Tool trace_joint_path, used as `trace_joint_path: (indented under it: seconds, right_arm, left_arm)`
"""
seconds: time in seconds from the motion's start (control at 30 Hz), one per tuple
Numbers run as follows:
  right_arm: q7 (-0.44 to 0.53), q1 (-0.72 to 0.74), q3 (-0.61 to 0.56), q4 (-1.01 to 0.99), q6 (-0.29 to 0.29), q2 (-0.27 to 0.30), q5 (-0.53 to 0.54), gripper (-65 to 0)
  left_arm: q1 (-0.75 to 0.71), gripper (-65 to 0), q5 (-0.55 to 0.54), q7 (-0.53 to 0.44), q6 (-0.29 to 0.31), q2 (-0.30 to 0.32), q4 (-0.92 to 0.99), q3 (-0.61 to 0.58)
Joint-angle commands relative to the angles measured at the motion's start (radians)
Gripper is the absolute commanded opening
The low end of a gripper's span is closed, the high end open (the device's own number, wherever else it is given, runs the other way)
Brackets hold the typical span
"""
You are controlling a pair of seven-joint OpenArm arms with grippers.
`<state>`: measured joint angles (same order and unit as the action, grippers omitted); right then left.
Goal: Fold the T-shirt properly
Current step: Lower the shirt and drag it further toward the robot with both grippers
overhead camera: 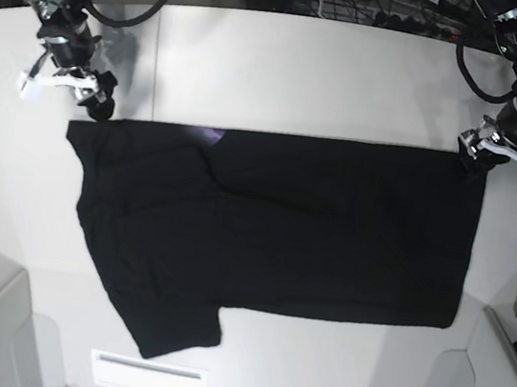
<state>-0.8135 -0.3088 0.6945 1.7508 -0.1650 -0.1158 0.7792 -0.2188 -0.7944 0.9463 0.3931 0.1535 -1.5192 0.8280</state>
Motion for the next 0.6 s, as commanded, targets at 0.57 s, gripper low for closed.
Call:
trace_joint_path:
  seconds: [0.57]
  right_arm:
    - [0.168,0.129,0.0,-0.305,0.002,0.084,0.038,-24.6]
  left_arm:
    - [0.083,-5.1,-0.006,-0.025,-0.125,0.019,0.059,-0.068]
